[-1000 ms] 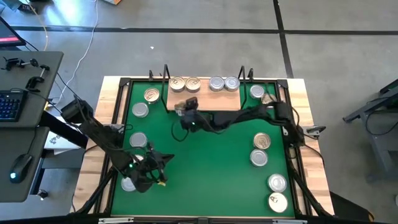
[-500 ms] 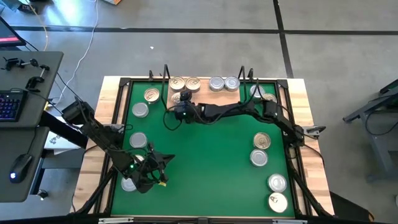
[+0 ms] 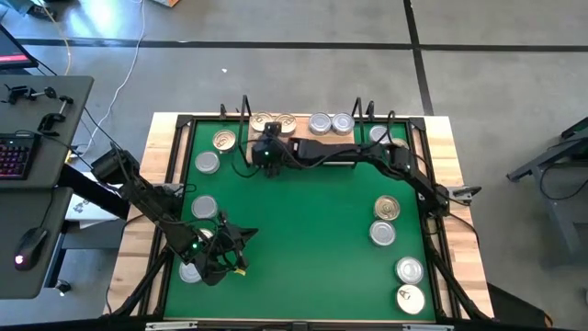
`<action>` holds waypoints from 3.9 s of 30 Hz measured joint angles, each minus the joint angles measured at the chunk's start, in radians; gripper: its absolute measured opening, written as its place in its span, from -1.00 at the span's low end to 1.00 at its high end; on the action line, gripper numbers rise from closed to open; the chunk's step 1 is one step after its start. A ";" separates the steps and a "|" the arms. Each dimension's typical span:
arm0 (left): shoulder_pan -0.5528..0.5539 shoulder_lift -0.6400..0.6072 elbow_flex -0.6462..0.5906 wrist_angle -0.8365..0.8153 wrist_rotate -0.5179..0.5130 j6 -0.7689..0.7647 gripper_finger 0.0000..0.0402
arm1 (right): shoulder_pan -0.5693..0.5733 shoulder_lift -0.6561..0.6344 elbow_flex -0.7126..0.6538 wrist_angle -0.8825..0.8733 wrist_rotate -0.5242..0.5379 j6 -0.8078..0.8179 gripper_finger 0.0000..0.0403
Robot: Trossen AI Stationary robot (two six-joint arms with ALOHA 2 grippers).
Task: Stack canned seafood by type on shelf
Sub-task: Put the blue pink tuna can on the shelf
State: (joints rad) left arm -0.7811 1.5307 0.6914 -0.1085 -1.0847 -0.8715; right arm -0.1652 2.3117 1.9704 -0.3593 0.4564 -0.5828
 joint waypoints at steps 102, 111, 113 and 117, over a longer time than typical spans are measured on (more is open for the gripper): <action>-0.032 -0.045 0.039 -0.222 0.372 -0.372 -1.00 | 0.461 -0.393 -0.970 0.813 -0.202 0.495 -0.70; 0.074 -0.047 0.149 0.050 0.437 0.250 -1.00 | 0.460 -0.393 -0.970 0.805 -0.208 0.541 -0.70; 0.061 -0.047 0.188 -0.043 0.444 0.241 -1.00 | 0.460 -0.393 -0.970 0.805 -0.230 0.542 -0.70; 0.019 -0.047 0.235 -0.269 0.449 0.090 -1.00 | 0.460 -0.393 -0.970 0.805 -0.240 0.578 -0.70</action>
State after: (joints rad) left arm -0.7625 1.4834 0.9264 -0.3771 -0.6355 -0.7817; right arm 0.2951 1.9182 1.0008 0.4461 0.2166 -0.0046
